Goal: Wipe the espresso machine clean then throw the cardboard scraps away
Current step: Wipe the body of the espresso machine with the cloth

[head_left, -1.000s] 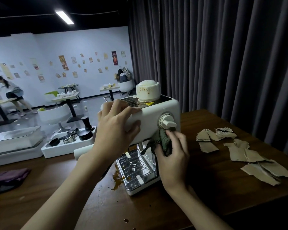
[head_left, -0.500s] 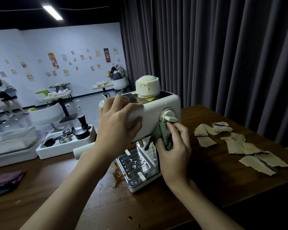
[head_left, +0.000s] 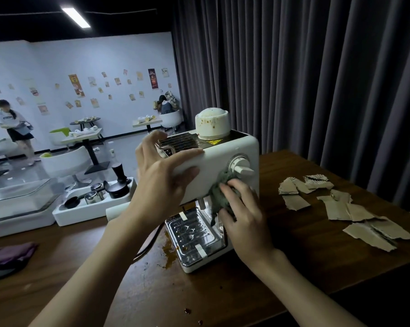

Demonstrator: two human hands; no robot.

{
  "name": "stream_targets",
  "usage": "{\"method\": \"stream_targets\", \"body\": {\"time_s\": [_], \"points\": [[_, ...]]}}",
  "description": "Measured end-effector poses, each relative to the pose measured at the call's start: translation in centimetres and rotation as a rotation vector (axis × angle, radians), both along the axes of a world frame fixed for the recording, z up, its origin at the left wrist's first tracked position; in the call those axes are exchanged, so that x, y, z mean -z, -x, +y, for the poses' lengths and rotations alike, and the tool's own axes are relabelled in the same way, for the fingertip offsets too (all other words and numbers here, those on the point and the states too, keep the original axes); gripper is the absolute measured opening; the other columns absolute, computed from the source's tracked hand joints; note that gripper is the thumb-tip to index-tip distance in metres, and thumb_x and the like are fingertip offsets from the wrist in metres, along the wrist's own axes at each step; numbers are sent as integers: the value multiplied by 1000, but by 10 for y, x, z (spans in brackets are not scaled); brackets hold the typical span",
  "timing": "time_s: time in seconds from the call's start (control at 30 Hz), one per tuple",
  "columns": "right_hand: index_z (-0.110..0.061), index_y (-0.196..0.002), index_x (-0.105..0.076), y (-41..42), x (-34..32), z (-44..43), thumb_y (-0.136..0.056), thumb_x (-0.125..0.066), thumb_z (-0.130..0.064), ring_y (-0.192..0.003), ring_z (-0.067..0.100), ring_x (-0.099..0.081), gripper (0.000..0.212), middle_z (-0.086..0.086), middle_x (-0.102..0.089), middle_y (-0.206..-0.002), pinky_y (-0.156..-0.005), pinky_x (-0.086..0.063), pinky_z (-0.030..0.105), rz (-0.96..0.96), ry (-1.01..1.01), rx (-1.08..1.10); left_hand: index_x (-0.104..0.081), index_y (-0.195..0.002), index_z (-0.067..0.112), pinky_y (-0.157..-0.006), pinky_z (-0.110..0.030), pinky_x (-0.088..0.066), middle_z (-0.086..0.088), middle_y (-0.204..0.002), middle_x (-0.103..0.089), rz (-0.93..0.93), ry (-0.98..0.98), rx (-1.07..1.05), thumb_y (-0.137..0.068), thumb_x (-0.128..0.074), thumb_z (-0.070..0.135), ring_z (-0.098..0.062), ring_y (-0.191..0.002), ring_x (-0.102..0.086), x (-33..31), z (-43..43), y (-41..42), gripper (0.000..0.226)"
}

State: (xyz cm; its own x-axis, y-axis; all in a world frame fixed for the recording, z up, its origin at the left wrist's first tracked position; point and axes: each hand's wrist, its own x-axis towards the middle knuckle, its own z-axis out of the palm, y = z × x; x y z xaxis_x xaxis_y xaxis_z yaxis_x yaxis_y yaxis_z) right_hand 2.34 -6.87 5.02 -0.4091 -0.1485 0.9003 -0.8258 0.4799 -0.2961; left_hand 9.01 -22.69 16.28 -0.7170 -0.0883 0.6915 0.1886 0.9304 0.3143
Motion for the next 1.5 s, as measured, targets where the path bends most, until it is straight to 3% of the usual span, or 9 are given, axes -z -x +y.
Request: {"method": "stream_targets", "body": {"time_s": [0.23,0.37,0.57,0.7,0.8,0.97,1.1,1.33,1.5], "points": [[-2,-127,-60,-5,-1,-8,-79,-71,1,-113,28,-55,50,11,-56,-124,-103,-45,34,-4,-50,-10,-66,-123,42,-115,-46,-27,-7,-153,-26,-59,-72,35,-91,-69,26,-28,-145,-20,-4,-16,-5,37],[-8,-124,-64,6,3,3,-71,-77,-4,-107,28,-51,54,8,-58,-120,-94,-48,40,37,-84,62,-66,-124,42,-115,-46,-29,-6,-155,-25,-73,-81,18,-91,-69,26,-29,-146,-21,-5,-15,-7,37],[-4,-117,-68,7,13,1,-70,-78,6,-120,28,-49,49,17,-48,-128,-102,-47,39,-122,201,93,-66,-124,42,-118,-53,-32,-2,-161,-17,-56,-133,33,-92,-68,28,-31,-149,-20,2,-14,-5,36],[-2,-119,-67,0,12,-10,-73,-78,3,-117,26,-52,48,12,-48,-125,-97,-52,42,-121,170,23,-66,-123,41,-118,-45,-33,-4,-158,-21,-30,-127,46,-91,-69,29,-29,-146,-25,4,-15,-4,34],[-2,-117,-68,6,12,-2,-71,-79,2,-111,21,-52,47,9,-48,-122,-95,-50,31,-100,151,41,-66,-123,39,-117,-40,-33,-3,-155,-24,-16,-122,56,-91,-69,29,-26,-144,-28,6,-16,-2,34],[3,-112,-68,6,12,-3,-73,-77,7,-106,6,-46,40,16,-53,-113,-96,-36,3,-243,403,109,-66,-124,39,-117,-42,-33,-2,-153,-25,-5,-133,62,-91,-69,29,-24,-144,-27,7,-16,-2,34],[3,-115,-65,-7,9,-22,-74,-78,1,-111,10,-48,43,14,-49,-118,-99,-43,15,-278,467,33,-66,-123,39,-116,-46,-35,-2,-152,-25,3,-131,63,-91,-69,29,-24,-143,-28,7,-15,-2,34],[-2,-138,-50,-24,14,-35,-89,-58,-48,-133,17,-37,67,13,-36,-138,-108,-33,16,-342,385,-44,-67,-124,36,-117,-46,-33,-4,-152,-27,16,-131,57,-91,-70,27,-25,-143,-27,8,-15,-2,34],[0,-125,-61,-17,10,-34,-85,-74,-25,-122,20,-49,49,14,-46,-128,-101,-47,28,-283,447,7,-66,-124,38,-115,-41,-33,-3,-152,-26,12,-117,47,-92,-69,28,-21,-141,-26,9,-15,-1,34]]}}
